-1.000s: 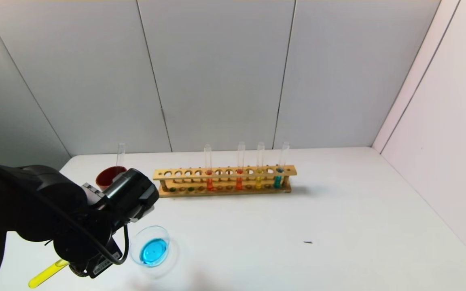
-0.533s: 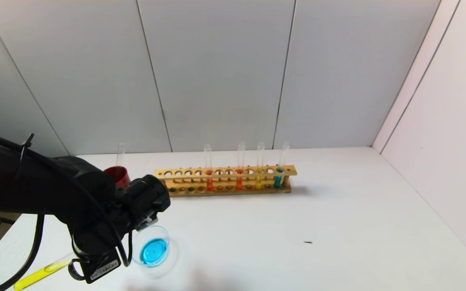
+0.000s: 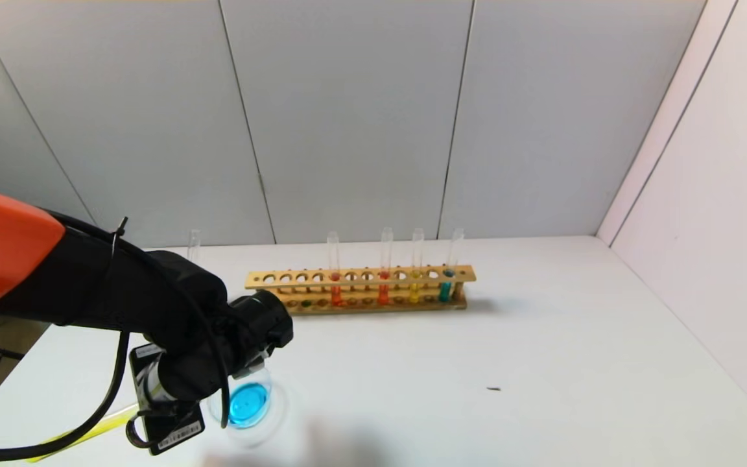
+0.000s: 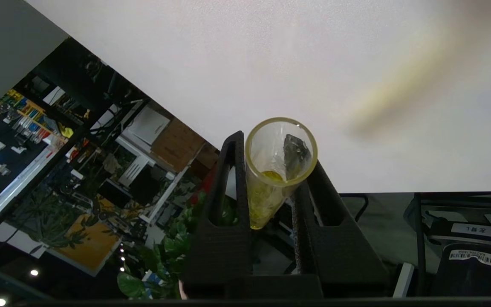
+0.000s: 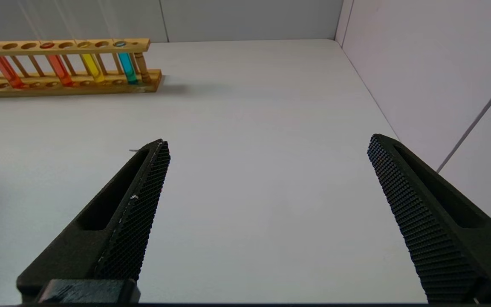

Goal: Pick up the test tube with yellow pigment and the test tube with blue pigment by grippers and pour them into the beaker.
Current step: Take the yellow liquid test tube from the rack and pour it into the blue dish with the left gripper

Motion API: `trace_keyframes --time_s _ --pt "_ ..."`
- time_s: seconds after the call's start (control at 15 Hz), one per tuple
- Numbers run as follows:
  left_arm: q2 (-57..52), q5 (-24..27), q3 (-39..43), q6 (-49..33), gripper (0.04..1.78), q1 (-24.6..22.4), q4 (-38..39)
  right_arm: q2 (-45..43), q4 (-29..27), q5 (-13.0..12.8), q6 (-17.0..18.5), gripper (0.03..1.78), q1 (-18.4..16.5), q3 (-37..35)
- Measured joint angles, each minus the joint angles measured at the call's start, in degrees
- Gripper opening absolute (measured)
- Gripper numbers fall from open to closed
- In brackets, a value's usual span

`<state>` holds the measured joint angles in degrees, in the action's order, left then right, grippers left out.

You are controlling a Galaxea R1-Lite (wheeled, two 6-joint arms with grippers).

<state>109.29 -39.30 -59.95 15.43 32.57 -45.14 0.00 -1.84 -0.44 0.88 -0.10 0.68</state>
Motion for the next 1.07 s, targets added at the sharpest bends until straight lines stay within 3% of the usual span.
trace_keyframes --time_s 1.07 --pt "6.7 -1.8 -6.7 -0.9 0.32 1.5 -9.2 0.0 0.0 0.0 0.0 1.7 0.0 0.0"
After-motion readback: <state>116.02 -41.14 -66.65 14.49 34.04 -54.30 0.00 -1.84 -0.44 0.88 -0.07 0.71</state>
